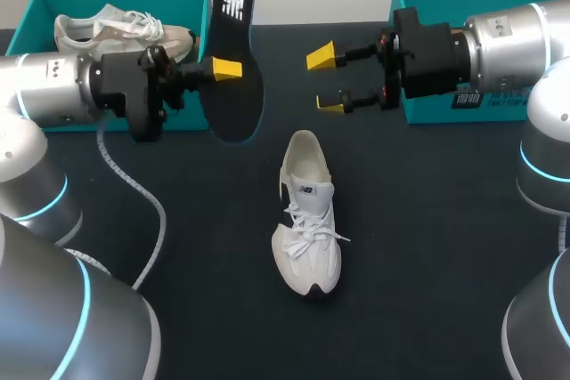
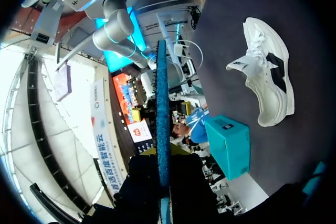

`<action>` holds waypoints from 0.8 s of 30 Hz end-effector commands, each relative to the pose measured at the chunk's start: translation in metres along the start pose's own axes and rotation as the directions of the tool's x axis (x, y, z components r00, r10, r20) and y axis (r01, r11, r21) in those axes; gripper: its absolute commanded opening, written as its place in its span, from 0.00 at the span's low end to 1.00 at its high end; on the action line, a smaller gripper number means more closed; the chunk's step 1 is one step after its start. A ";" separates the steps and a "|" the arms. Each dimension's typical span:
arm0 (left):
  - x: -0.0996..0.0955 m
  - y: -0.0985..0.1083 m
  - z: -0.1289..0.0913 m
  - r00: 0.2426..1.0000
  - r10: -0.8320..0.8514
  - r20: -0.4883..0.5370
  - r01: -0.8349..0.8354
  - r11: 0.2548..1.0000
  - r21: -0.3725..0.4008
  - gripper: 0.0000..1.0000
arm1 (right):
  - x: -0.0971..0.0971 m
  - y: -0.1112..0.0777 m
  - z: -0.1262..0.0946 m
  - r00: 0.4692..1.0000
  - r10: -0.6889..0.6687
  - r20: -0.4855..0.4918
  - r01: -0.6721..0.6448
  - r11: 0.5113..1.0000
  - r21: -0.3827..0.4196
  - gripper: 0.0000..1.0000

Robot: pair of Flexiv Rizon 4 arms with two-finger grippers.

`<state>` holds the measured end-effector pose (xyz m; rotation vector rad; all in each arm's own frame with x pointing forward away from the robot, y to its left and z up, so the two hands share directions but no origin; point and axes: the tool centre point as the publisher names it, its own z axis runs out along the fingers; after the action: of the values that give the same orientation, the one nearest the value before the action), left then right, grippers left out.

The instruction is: Take the shoe out of the shoebox, open the shoe tongue, remove and reinsert the insole, then place the shoe into the shoebox

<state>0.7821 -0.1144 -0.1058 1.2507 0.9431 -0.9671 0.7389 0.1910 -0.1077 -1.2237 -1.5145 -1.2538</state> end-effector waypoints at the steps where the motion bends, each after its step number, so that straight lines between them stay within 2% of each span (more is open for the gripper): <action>1: 0.003 -0.005 0.002 0.999 0.037 0.023 -0.036 0.999 -0.030 0.00 | -0.005 0.003 0.012 1.000 -0.004 -0.014 0.004 1.000 0.004 1.00; 13: 0.004 -0.003 0.008 1.000 -0.003 0.002 0.003 0.999 -0.044 0.00 | -0.008 -0.004 0.031 0.999 -0.041 -0.019 0.042 0.999 0.016 1.00; 24: 0.025 -0.006 0.031 0.999 -0.016 -0.039 0.014 0.999 -0.048 0.00 | -0.008 -0.007 0.052 0.998 -0.047 -0.039 0.048 0.998 0.029 1.00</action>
<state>0.7822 -0.1380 -0.1251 1.2335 1.0048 -0.9316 0.7305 0.2297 -0.1246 -1.1435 -1.5377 -1.2733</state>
